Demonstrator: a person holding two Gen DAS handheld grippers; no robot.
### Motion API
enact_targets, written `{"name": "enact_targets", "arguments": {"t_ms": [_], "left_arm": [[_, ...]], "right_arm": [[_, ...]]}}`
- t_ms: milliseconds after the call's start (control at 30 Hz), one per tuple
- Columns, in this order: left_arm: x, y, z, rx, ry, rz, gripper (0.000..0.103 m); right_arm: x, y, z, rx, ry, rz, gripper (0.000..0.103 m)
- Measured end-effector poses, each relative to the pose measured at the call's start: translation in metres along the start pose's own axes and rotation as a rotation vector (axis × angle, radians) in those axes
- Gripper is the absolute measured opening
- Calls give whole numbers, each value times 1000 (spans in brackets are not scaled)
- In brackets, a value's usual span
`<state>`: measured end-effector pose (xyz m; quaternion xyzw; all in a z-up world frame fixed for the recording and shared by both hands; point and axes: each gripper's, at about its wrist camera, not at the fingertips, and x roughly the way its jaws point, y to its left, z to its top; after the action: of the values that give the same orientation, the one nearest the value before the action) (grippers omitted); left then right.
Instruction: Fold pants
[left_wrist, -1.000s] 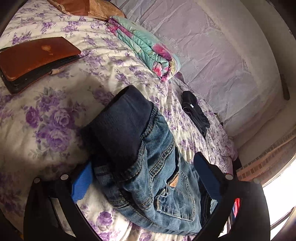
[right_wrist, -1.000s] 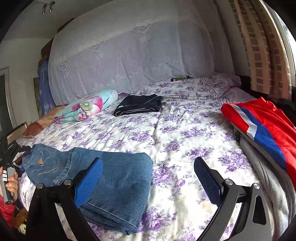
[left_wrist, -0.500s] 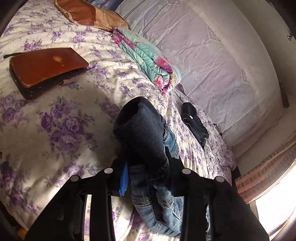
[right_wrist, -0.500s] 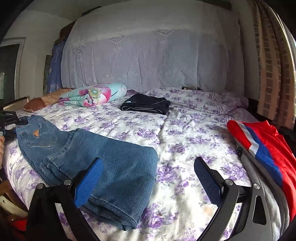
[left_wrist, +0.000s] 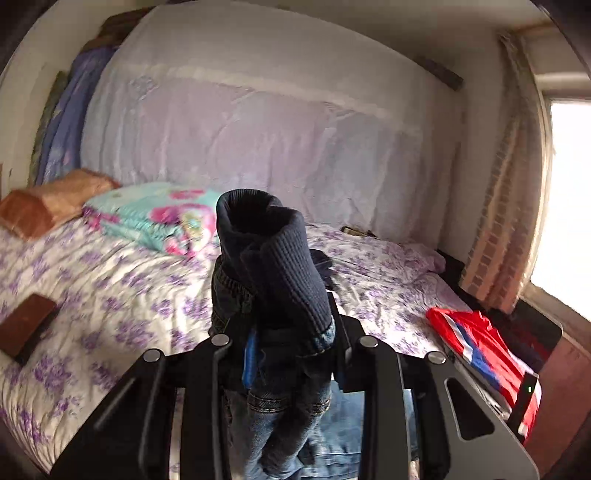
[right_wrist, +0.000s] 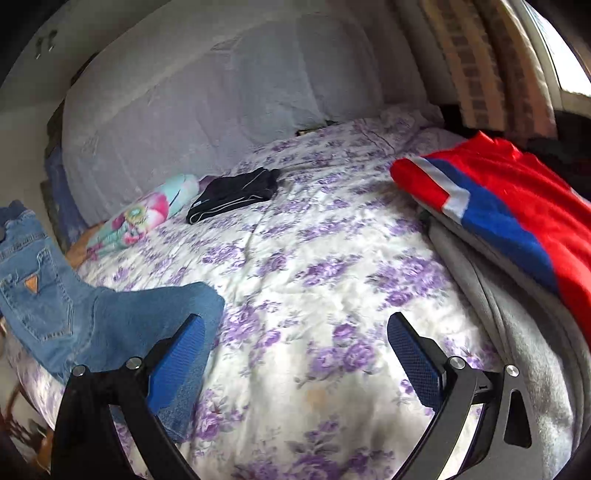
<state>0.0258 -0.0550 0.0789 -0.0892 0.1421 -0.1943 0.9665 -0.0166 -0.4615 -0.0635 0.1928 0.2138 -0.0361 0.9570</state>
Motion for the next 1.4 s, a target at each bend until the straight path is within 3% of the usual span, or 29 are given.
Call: {"name": "enact_targets", "arguments": {"t_ms": [100, 167, 300, 333, 367, 400, 467, 500, 600, 667, 733, 833, 933, 967, 1033, 1133, 1167, 1233, 1267, 1367, 1400], "left_arm": [[20, -73, -24, 198, 22, -56, 29], [46, -116, -60, 332, 84, -81, 33], [96, -156, -137, 435, 387, -137, 42], [96, -157, -146, 454, 387, -124, 43], [89, -158, -147, 478, 348, -114, 52], [79, -158, -144, 489, 320, -123, 63], [57, -145, -126, 442, 259, -188, 95], [42, -135, -114, 415, 196, -179, 99], [19, -107, -83, 381, 52, -81, 99], [22, -82, -64, 315, 27, 10, 99], [35, -58, -52, 216, 79, 75, 99], [65, -29, -57, 78, 231, 11, 99], [103, -40, -108, 163, 418, 13, 99], [104, -50, -129, 219, 391, 61, 99], [89, -64, -152, 326, 257, 124, 99], [85, -59, -151, 279, 261, 120, 99], [85, -58, -150, 274, 263, 110, 99], [83, -55, -150, 272, 253, 96, 99], [81, -54, -150, 275, 248, 92, 99], [76, -52, -145, 302, 267, 41, 99], [72, -48, -139, 284, 277, 14, 99]], "right_arm": [[5, -19, -1, 98, 23, 62, 99], [5, -23, -2, 110, 24, 74, 99], [2, -16, -1, 48, 10, 52, 99], [1, -17, -1, 41, 5, 53, 99], [2, -18, -1, 47, 6, 65, 99], [3, -20, -1, 59, 11, 76, 99], [6, -24, -1, 79, 21, 86, 99], [6, -25, -1, 82, 19, 93, 99], [7, -24, -1, 77, 16, 94, 99], [6, -21, -2, 70, 11, 80, 99], [1, -15, -1, 53, -12, 53, 99], [-17, 7, 7, 3, -78, 61, 99], [-27, 41, 22, -74, -117, 111, 99], [-28, 53, 26, -94, -128, 128, 99], [-25, 74, 31, -132, -137, 157, 99], [-9, 105, 30, -198, -100, 163, 99], [1, 116, 27, -249, -66, 125, 99], [35, 135, 10, -438, 55, -52, 99], [49, 133, -2, -502, 79, -100, 99], [52, 98, 3, -328, 160, 36, 99], [48, 93, 5, -309, 162, 40, 99]]}}
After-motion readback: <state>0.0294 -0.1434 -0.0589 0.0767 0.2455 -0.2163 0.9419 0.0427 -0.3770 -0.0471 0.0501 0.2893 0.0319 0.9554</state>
